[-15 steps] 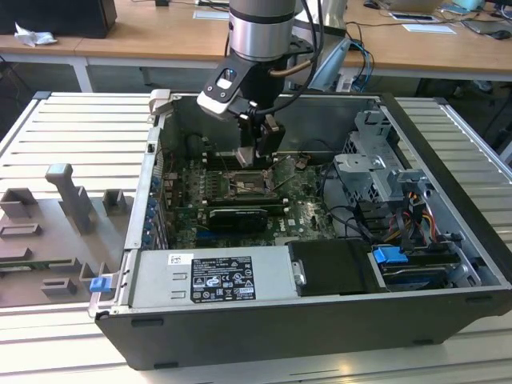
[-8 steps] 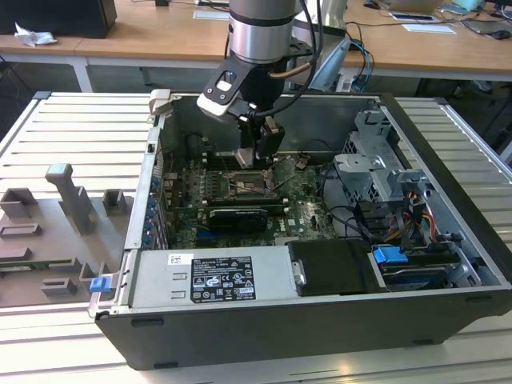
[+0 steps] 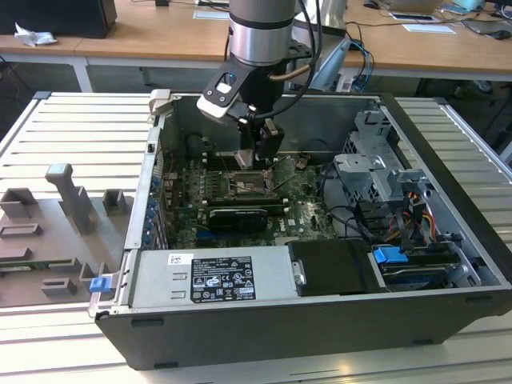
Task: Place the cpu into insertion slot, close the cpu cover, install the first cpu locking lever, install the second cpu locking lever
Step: 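Place the cpu into insertion slot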
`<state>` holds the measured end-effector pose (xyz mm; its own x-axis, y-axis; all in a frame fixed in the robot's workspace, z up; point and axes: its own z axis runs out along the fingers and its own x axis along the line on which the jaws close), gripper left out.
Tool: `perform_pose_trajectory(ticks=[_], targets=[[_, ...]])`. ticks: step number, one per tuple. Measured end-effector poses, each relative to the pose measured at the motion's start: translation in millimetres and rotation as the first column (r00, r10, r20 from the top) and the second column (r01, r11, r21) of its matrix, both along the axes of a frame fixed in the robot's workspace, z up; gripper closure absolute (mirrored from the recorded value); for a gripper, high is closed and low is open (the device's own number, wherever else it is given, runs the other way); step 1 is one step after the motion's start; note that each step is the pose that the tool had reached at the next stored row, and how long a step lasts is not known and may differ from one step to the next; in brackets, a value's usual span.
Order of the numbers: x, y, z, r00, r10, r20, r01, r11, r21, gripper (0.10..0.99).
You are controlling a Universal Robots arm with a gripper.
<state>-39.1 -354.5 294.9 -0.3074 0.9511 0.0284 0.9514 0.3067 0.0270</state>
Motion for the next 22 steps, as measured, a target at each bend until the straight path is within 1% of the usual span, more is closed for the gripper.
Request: perform_pose_trajectory(ticks=[18, 21, 22], targets=[[0.0, 0.0, -6.1, 1.0000, -0.003, -0.0016, 0.003, 1.0000, 0.000, 0.561], [0.0, 0.0, -8.4, 1.0000, -0.005, -0.0028, 0.005, 1.0000, 0.000, 0.561], [0.0, 0.1, -10.1, 1.0000, -0.008, -0.0043, 0.008, 1.0000, 0.000, 0.561]])
